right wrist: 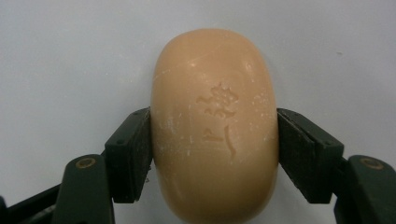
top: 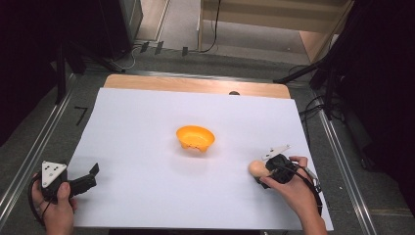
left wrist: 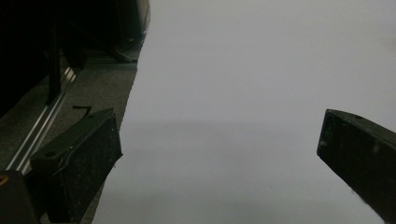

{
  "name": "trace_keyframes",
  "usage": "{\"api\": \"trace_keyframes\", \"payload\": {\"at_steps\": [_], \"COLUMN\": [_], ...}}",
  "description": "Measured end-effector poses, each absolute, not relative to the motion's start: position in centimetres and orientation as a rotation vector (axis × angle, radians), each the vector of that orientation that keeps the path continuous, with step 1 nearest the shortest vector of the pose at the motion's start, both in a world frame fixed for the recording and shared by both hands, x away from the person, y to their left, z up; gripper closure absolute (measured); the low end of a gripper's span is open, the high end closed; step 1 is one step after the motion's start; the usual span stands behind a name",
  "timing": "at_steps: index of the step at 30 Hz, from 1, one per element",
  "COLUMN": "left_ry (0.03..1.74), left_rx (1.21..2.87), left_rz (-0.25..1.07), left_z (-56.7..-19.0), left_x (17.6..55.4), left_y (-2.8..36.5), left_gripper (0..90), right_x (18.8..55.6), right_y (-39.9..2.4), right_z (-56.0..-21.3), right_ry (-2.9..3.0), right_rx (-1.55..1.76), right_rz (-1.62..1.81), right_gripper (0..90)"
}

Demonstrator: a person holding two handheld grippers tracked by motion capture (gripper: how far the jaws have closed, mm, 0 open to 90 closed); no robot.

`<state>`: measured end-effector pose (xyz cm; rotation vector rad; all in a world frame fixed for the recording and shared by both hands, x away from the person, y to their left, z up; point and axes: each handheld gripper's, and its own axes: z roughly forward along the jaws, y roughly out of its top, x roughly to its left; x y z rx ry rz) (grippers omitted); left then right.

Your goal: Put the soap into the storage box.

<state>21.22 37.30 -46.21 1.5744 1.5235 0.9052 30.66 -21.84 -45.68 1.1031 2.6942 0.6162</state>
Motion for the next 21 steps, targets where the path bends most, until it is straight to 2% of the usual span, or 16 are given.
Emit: {"api": "trace_keyframes", "payload": {"at_steps": [13, 21], "left_ry": [1.52, 1.519], "left_rx": [1.585, 1.583], "left_rz": [0.911, 0.908], "left_z": [-46.2, -46.2], "left_x": [21.18, 21.17], "left_y": [37.25, 37.3], "left_gripper": [0.1, 0.1], "right_x": [31.14, 31.4], "right_y": [-22.6, -21.69], "right_z": [-46.19, -45.83], "right_ry": [2.744, 2.738], "right_rx": [1.04, 1.121], "right_rz": [0.682, 0.572], "right_gripper": [32.5, 32.5]}}
